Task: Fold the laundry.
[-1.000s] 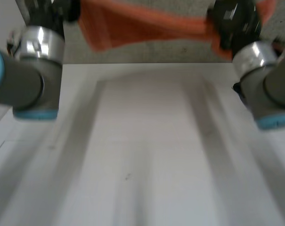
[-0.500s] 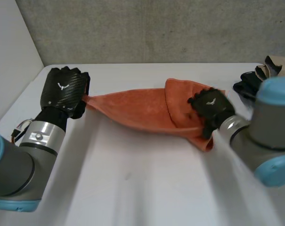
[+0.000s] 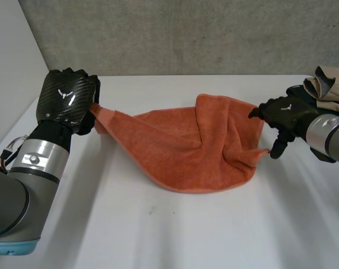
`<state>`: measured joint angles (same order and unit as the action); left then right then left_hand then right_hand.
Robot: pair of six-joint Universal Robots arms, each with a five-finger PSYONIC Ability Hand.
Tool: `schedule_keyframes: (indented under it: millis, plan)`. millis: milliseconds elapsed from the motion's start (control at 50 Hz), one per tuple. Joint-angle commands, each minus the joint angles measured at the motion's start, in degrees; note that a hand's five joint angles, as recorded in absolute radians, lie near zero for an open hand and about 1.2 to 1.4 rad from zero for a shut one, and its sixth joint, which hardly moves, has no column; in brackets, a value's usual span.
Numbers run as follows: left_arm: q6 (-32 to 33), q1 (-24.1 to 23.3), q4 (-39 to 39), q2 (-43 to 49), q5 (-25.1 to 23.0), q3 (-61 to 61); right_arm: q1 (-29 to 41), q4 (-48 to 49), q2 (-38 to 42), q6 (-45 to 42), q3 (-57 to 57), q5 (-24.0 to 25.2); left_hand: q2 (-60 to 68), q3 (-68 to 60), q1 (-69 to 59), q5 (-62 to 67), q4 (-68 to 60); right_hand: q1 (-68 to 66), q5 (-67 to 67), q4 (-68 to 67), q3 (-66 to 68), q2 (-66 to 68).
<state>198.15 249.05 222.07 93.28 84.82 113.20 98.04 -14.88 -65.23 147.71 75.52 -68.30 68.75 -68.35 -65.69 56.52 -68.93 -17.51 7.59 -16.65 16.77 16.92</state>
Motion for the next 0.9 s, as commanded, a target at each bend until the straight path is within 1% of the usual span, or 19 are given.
schedule_keyframes:
  millis: [20,60,80,140,220,380,600,660,700,740,760,840,900]
  plan:
    - [0.0,0.1,0.0,0.1,0.0,-0.2,-0.1,2.8,0.1,-15.2,7.0,0.2,11.2,-11.7,-14.3,13.5,-11.1,-4.3,4.3,-5.2,5.1,4.9]
    - [0.0,0.2,0.0,0.1,-0.1,-0.2,0.0,4.4,0.0,-16.8,8.7,0.4,11.2,-11.7,-14.3,13.5,-11.1,-4.7,4.6,-5.5,5.4,5.3]
    - [0.0,0.3,0.0,0.1,-0.1,-0.2,0.0,6.9,0.0,-17.7,10.3,0.6,11.2,-11.7,-14.3,13.5,-11.1,-4.8,4.8,-5.7,5.6,5.4]
    - [0.0,0.7,0.0,0.2,-0.1,-0.3,0.0,12.9,0.0,-18.2,13.4,1.9,11.2,-11.7,-14.3,13.5,-11.1,-5.0,4.9,-5.9,5.8,5.6]
    - [0.0,0.9,0.0,0.2,-0.1,-0.4,0.2,18.1,0.0,-18.2,16.1,2.6,11.2,-11.7,-14.3,13.5,-11.1,-6.7,6.6,-7.6,7.4,7.3]
    - [0.0,0.9,0.0,0.3,0.0,-0.3,2.2,24.8,1.8,-17.3,17.2,2.7,11.2,-11.7,-14.3,13.5,-11.1,-11.9,11.8,-12.8,12.6,12.5]
    - [0.0,1.9,0.0,0.2,0.0,-0.2,4.0,27.0,4.5,-17.2,16.1,2.7,11.2,-11.7,-14.3,13.5,-11.1,-17.3,17.2,-18.2,18.0,17.9]
    - [0.0,2.2,0.0,0.2,-0.2,-0.2,4.8,27.3,4.9,-17.4,16.1,2.7,11.2,-11.7,-14.3,13.5,-11.1,-23.2,23.1,-24.0,23.9,23.7]
    - [0.0,2.3,0.0,0.2,-0.3,-0.2,5.1,28.2,5.4,-17.4,15.9,2.6,11.2,-11.7,-14.3,13.5,-11.1,-38.6,38.5,-39.4,39.3,39.2]
    - [0.0,2.3,0.0,0.2,-0.3,-0.2,5.1,29.2,5.5,-17.5,15.8,2.6,11.2,-11.7,-14.3,13.5,-11.1,-58.9,58.8,-59.8,59.7,59.5]
    - [0.0,2.3,-0.1,0.2,-0.3,-0.3,5.1,30.2,5.6,-17.5,15.6,2.6,11.2,-11.7,-14.3,13.5,-11.1,-62.4,62.4,-63.3,63.2,63.0]
    - [0.0,2.8,-0.6,-0.1,-0.3,-1.1,4.7,30.3,4.8,-16.9,14.7,2.6,11.2,-11.7,-14.3,13.5,-11.1,-62.5,62.4,-63.4,63.2,63.1]
    - [0.0,3.6,-3.5,-2.4,-0.3,-2.8,4.4,29.8,3.7,-16.1,14.0,2.1,11.2,-11.7,-14.3,13.5,-11.1,-62.5,62.4,-63.4,63.2,63.1]
